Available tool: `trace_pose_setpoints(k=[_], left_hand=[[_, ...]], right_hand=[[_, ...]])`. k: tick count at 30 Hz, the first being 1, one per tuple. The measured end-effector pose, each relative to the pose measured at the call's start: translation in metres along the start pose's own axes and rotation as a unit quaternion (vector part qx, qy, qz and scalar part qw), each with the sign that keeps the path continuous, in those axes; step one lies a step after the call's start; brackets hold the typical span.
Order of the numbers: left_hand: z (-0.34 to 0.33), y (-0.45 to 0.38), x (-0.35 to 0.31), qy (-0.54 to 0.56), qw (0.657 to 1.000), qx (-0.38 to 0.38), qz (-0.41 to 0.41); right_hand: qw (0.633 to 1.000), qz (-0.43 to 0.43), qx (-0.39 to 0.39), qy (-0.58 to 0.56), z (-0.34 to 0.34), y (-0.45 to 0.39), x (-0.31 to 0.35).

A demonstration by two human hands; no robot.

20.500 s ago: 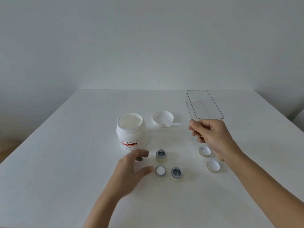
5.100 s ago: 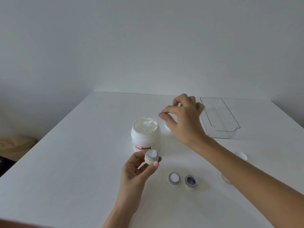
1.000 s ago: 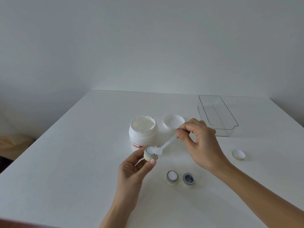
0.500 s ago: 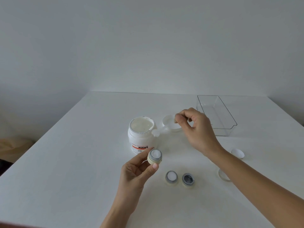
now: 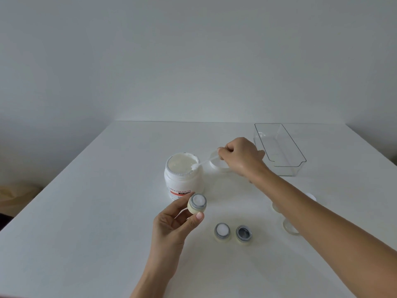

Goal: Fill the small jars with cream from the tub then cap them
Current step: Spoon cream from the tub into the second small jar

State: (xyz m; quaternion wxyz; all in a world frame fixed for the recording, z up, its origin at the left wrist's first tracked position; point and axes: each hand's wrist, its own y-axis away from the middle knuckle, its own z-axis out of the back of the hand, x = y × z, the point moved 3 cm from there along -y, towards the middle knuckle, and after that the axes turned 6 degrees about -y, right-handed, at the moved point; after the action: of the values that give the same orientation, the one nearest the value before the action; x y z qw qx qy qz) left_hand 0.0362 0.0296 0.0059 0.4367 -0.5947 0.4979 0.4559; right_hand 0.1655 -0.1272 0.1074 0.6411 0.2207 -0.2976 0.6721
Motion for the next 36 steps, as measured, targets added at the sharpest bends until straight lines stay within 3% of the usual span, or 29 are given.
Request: trace_pose_setpoints(k=[6, 11, 17, 23, 29, 36], left_hand=[[0.0, 0.002, -0.001, 0.007, 1.0, -0.006, -0.005], [0.001, 0.001, 0.0, 0.016, 1.0, -0.005, -0.002], [0.0, 0.0, -0.001, 0.019, 1.0, -0.001, 0.005], [-0.001, 0.002, -0.003, 0.018, 1.0, -0.005, 0.001], [0.001, 0.001, -0.004, 0.021, 0.999, -0.025, -0.006], [0.002, 0.002, -0.002, 0.014, 0.999, -0.032, -0.01]], right_hand=[[0.999, -0.007, 0.016, -0.038, 0.02, 0.004, -0.009], [0.982, 0.117, 0.021, -0.148, 0.025, 0.036, -0.013], [0.963, 0.254, 0.041, -0.079, 0.02, 0.063, 0.0], [0.977, 0.21, 0.025, -0.029, 0.018, 0.059, 0.007], [0.983, 0.162, 0.003, -0.09, 0.023, 0.072, -0.002], [0.985, 0.152, 0.006, -0.084, 0.022, 0.083, -0.016]])
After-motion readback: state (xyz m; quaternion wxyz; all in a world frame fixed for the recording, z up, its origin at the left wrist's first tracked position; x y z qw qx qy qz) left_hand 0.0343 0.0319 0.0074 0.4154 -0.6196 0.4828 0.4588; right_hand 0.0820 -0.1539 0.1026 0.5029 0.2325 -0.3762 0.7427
